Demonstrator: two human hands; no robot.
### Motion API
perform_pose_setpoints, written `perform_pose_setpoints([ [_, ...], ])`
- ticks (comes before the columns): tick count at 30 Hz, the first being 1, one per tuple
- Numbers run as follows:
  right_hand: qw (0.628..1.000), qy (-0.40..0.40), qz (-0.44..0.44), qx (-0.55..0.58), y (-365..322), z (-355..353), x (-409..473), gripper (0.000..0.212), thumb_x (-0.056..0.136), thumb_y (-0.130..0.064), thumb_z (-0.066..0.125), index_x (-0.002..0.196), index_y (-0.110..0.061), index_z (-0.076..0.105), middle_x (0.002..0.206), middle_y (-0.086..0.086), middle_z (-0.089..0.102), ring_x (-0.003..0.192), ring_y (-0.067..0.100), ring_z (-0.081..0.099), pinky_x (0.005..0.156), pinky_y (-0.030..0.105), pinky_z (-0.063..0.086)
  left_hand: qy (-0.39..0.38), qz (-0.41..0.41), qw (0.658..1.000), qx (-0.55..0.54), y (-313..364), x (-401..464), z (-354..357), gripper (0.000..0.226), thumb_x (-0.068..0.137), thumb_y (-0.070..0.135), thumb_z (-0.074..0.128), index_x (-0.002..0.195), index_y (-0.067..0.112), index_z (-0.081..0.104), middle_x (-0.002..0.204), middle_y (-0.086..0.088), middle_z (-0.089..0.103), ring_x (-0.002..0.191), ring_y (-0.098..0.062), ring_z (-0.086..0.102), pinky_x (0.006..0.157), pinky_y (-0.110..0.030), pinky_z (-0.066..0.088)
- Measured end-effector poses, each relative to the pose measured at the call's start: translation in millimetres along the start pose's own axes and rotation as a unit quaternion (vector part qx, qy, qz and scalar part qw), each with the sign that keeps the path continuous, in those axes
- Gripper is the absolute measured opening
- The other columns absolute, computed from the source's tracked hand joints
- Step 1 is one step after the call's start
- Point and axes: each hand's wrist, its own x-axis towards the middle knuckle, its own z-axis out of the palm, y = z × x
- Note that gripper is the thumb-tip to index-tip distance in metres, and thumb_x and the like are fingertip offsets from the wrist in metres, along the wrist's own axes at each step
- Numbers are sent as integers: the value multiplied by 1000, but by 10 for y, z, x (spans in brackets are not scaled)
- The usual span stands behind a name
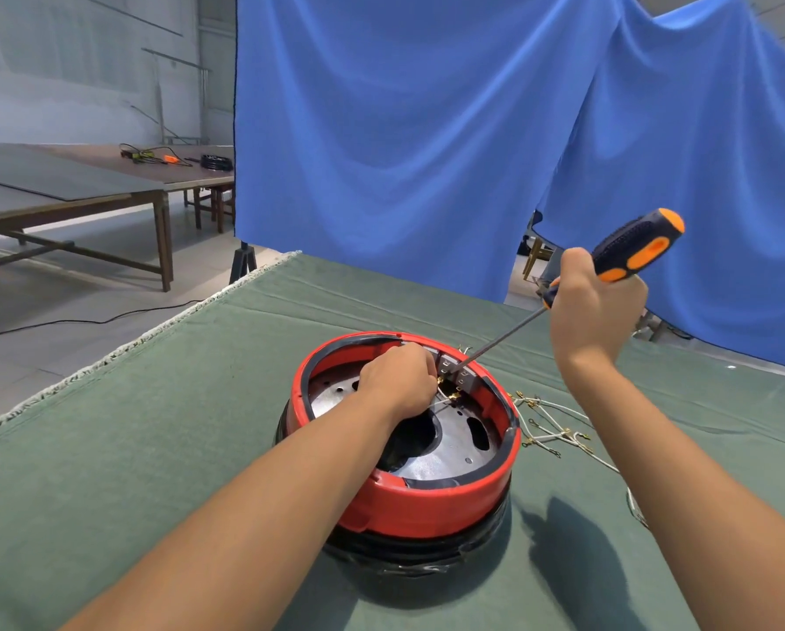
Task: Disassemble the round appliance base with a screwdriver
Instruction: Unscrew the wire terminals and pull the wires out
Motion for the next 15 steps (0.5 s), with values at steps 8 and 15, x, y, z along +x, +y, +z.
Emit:
perform_pose_setpoints([
  [8, 996, 54, 67, 10, 34, -82, -9, 21, 67, -28, 53, 68, -7, 51, 51, 1, 50, 40, 10, 47, 44, 20, 39, -1, 5, 1000, 2, -2, 5, 8, 22, 86, 12, 48, 89, 23, 67, 104, 0, 68, 98, -23, 59, 72, -29, 38],
  [15, 995, 38, -23, 92, 8, -286, -509, 18, 70, -25, 57, 56, -15, 49, 42, -14, 55, 41, -1, 50, 48, 11, 41, 2, 3, 1000, 0, 8, 1, 13, 23, 83, 12, 47, 88, 21, 68, 100, -2, 69, 95, -25, 60, 72, -29, 40],
])
